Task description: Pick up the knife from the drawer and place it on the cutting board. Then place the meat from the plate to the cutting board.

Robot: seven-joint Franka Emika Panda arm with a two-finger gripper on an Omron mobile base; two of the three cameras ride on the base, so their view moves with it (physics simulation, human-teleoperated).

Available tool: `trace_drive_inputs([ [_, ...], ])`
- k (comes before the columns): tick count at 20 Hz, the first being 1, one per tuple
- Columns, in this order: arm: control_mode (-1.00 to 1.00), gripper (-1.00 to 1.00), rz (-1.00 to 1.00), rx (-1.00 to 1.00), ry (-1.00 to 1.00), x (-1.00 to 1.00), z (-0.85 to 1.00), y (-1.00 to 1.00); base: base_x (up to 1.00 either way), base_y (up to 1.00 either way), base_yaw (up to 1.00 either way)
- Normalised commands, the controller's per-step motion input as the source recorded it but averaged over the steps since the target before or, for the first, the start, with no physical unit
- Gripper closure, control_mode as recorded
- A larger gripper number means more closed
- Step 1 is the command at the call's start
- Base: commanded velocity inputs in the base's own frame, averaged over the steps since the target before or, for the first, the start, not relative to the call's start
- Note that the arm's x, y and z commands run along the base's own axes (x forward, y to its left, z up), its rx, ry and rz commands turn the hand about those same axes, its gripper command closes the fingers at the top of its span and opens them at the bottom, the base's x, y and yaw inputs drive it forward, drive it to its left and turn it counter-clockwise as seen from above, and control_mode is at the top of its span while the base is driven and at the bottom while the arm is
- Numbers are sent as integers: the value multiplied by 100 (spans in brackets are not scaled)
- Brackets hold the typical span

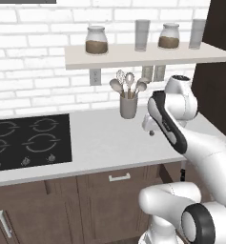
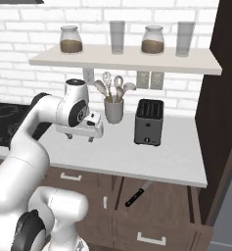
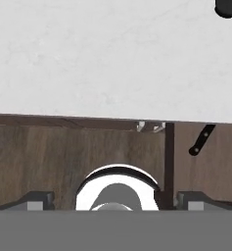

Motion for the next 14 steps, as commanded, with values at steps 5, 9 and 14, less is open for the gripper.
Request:
trace_drive_inputs([
  [5,-100,-100,-5,2,0,0,-25,-86,0,0,0],
  [9,-100,-100,-8,-2,5,1,-23,-82,0,0,0],
  [14,-100,-100,-2,-4,6,3,-28,-83,0,0,0],
])
